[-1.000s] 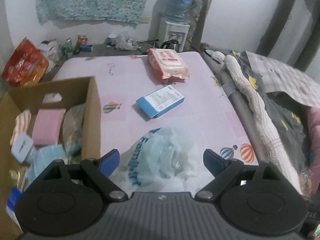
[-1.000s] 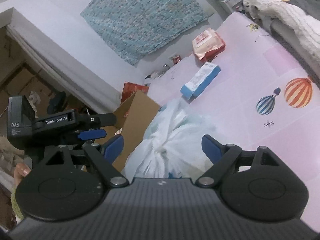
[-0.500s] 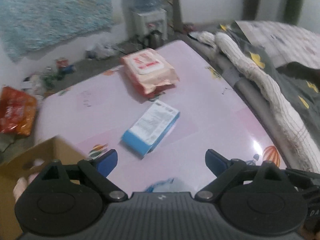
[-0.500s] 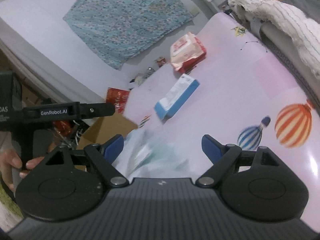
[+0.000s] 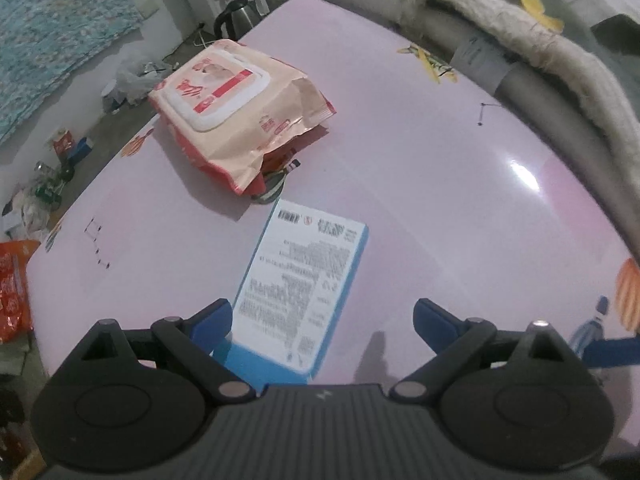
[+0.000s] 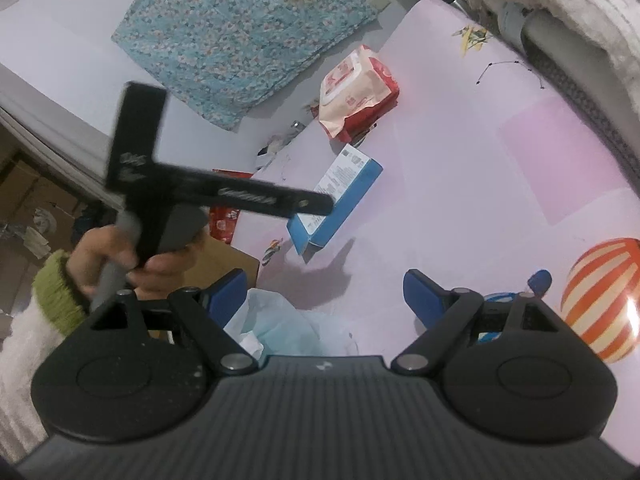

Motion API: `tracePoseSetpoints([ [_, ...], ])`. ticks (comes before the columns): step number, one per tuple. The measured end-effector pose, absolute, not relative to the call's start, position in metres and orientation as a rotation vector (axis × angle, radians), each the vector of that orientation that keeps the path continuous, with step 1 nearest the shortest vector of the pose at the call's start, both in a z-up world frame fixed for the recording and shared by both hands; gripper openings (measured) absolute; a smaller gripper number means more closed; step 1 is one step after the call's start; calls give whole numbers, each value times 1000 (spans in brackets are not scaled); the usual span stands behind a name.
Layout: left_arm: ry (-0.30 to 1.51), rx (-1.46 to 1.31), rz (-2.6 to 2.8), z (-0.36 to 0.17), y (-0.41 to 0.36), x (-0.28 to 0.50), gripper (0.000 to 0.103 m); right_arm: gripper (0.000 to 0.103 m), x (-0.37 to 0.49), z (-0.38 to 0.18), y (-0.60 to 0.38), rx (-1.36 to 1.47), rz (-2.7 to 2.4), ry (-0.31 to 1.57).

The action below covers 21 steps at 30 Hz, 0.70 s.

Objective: Organize soft objects
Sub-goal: 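Grasp the blue-and-white medicine box with the left tool and lift it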

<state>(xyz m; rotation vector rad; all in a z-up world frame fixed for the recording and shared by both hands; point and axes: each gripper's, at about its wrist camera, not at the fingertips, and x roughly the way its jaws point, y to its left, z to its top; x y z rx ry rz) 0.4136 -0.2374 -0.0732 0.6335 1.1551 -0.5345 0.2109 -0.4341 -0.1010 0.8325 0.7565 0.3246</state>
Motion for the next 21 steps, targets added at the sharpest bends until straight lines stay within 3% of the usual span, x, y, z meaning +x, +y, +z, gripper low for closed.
tracePoseSetpoints([
  [16,1275,574,-484,-111,-244,454,98,85,221,-116,-441,881,368,742],
  [21,1301,587,-479,-108,-244,446,92,85,221,-118,-440,888,372,745],
])
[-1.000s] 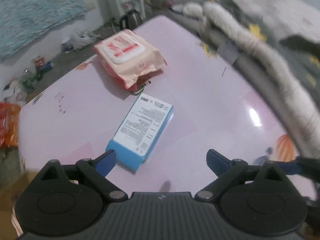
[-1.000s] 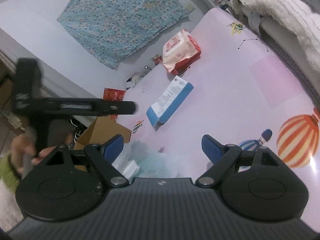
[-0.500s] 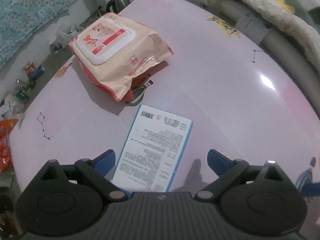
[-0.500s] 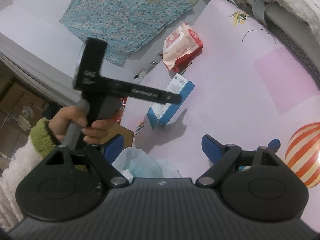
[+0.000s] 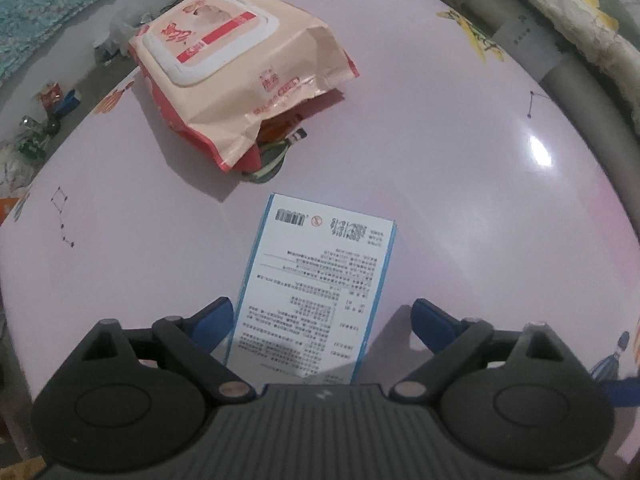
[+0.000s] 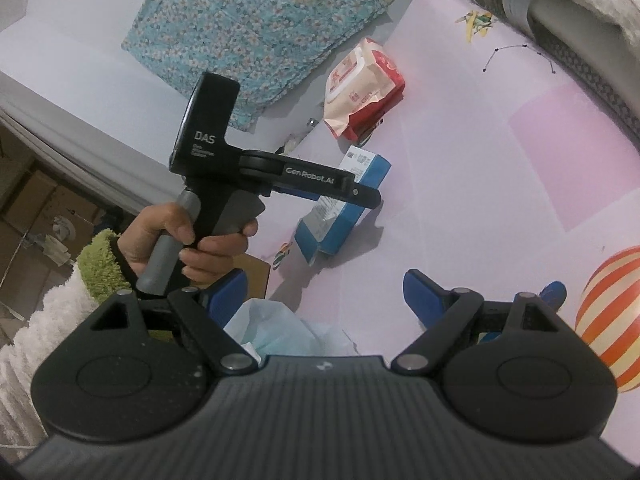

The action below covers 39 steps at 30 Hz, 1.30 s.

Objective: Organize soft objects
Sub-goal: 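Grasp the blue-and-white medicine box with the left tool and lift it, then carry the medicine box with the left tool over the cardboard box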

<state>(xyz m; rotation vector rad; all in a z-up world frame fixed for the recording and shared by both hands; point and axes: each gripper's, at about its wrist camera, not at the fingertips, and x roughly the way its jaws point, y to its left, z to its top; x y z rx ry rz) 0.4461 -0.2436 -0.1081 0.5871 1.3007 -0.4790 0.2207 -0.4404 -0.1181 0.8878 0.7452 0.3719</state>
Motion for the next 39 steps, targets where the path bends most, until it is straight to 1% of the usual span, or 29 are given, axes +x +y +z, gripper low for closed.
tracePoseSetpoints([
  [1,1292,604,-467,-107,-245,444,87,85,222,-118,-441,888,372,744],
  [2,1282,620,-454,-106,-245,441,80,85,222,-119,-442,888,372,742],
  [3,1273,631,-445,-105,-246,439,77,85,222,-119,-442,889,369,743],
  [10,1283,586,-447,-96,-250,430,75,85,225,-123,-445,905,344,747],
  [14,1237,541,-436,-74,-252,423,75,85,223,-122,-449,920,321,736],
  [21,1087,428,-461,1,-251,393,75,85,204,-99,-451,910,331,669],
  [29,920,284,-488,96,-231,329,75,85,165,-51,-442,857,371,569],
  [34,811,191,-482,152,-192,272,75,85,135,-20,-431,813,405,527],
  [39,715,117,-406,192,-135,218,75,85,111,5,-419,772,447,503],
])
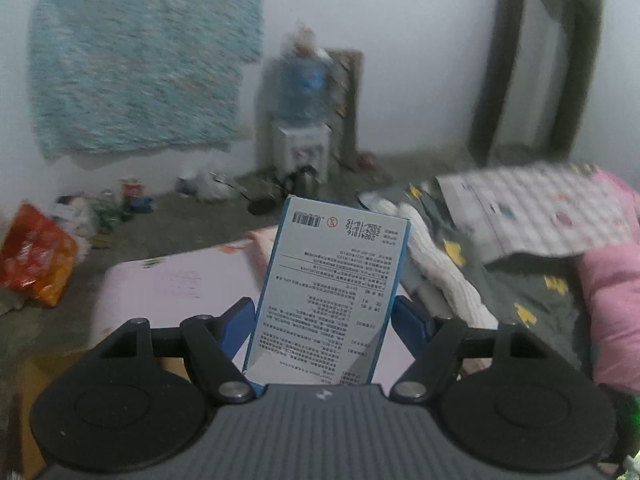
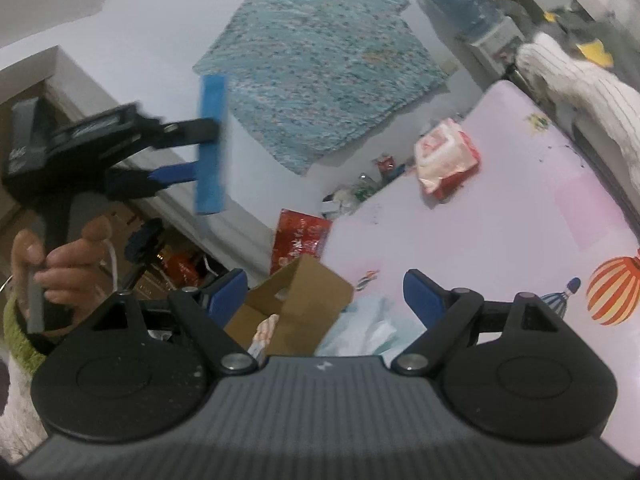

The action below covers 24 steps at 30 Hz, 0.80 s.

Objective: Organize soft objects
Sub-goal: 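Carry the medicine box with the left tool over the cardboard box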

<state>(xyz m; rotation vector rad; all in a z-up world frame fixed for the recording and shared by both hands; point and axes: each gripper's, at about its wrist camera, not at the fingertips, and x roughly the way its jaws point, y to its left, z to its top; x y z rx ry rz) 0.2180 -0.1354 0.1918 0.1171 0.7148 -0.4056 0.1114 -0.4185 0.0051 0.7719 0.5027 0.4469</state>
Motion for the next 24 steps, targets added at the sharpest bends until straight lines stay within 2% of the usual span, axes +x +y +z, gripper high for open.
tracePoseSetpoints([
  [6,682,8,-288,200,-54,173,76,85,104,28,-383,704,517,531],
  [19,705,-220,-61,131,120,136,76,85,118,61,-266,508,630,681],
  [21,694,-240,-30,123,138,134,76,83,127,65,-243,470,647,701],
  [24,670,-266,25,115,167,129,76,74,151,72,-202,380,670,723],
])
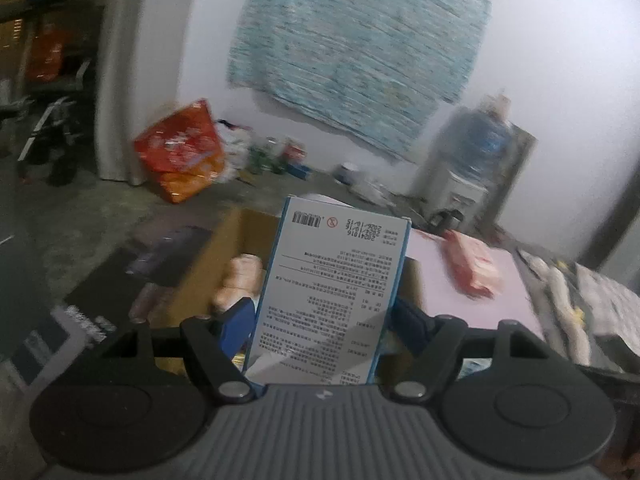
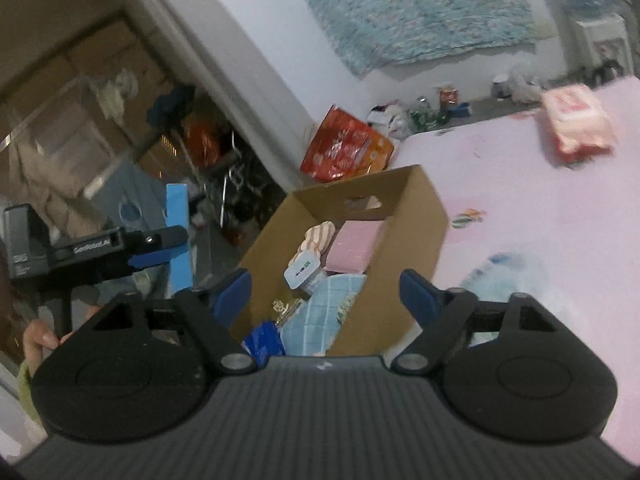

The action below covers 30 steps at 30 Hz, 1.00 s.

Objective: Organize soft objects
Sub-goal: 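Carry the medicine box with the left tool over the cardboard box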

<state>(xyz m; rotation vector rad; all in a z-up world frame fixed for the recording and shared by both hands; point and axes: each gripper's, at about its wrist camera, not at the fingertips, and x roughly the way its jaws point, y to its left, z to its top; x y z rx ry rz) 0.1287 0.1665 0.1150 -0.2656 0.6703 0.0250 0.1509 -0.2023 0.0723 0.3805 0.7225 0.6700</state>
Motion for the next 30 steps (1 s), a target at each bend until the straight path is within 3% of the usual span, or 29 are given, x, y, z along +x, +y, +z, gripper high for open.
tracePoseSetpoints([
  [2,657,-276,70,112,185,127,76,69,169,76,-170,318,689,747],
  [8,639,-306,141,101,223,130,76,67,229,75,-75,147,726,831],
  [11,634,-327,155,96,231,132,76,56,271,61,-36,91,693,908],
  [13,632,-342,155,91,235,134,76,54,296,47,-16,87,661,974],
  [22,664,-361,119,67,239,141,76,53,358,-5,6,110,516,1184],
  [30,674,-391,60,51,238,148,76,58,348,11,13,-378,435,1090],
])
